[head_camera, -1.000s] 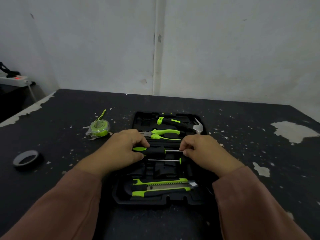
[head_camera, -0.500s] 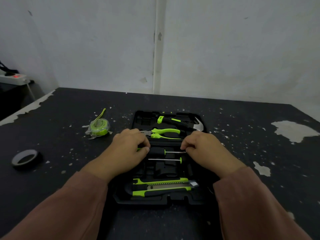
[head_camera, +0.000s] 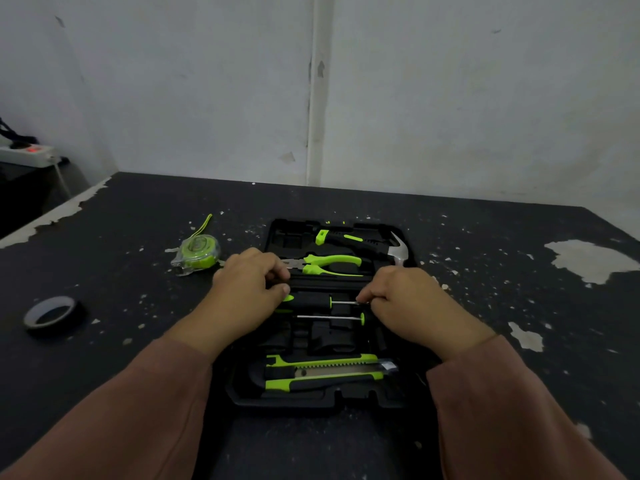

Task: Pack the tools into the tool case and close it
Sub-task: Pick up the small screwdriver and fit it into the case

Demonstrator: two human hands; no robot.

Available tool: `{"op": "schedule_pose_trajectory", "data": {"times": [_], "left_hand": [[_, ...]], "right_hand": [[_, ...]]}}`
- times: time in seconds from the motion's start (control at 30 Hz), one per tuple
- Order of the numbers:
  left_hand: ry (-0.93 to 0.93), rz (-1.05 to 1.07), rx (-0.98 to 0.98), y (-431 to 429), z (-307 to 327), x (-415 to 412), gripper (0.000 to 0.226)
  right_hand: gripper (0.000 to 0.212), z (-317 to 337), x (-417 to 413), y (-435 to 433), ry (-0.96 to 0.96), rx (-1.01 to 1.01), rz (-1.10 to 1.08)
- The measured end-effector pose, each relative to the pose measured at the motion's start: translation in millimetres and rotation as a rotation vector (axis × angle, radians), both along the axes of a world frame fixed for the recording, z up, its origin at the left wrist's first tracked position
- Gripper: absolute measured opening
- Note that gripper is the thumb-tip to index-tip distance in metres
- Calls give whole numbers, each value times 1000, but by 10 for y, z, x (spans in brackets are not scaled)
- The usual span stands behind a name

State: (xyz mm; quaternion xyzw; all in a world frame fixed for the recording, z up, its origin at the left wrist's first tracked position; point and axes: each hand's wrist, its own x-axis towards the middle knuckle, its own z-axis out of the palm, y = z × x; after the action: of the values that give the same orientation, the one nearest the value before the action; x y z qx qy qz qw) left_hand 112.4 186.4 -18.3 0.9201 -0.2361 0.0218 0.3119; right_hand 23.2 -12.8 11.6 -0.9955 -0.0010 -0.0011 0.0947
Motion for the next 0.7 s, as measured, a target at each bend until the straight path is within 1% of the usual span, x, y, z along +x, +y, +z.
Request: {"op": "schedule_pose_trajectory", "data": {"times": [0.07,0.17,0.23,0.33,0.43,0.6,0.7], "left_hand": [[15,3,11,6,-9,11,28],[35,16,48,4,-23,38,14],[52,23,73,-9,-25,42,10],[67,35,112,-32,-15,43,8],[96,52,142,-63,6,39,8],[112,61,150,-89,8,26,8],[88,63,144,-87,-25,26,8]], "right_hand": [[37,-9,4,8,12,-4,0],[37,-29,10,13,28,-10,-8],[38,-40,18,23,44,-16,-25],[39,-53,39,50,72,-57,-28],[35,-63,45,78,66,-95,-29],[34,-73,27,120,74,-131,-47],[34,-83,24,129,73,-150,-49]]}}
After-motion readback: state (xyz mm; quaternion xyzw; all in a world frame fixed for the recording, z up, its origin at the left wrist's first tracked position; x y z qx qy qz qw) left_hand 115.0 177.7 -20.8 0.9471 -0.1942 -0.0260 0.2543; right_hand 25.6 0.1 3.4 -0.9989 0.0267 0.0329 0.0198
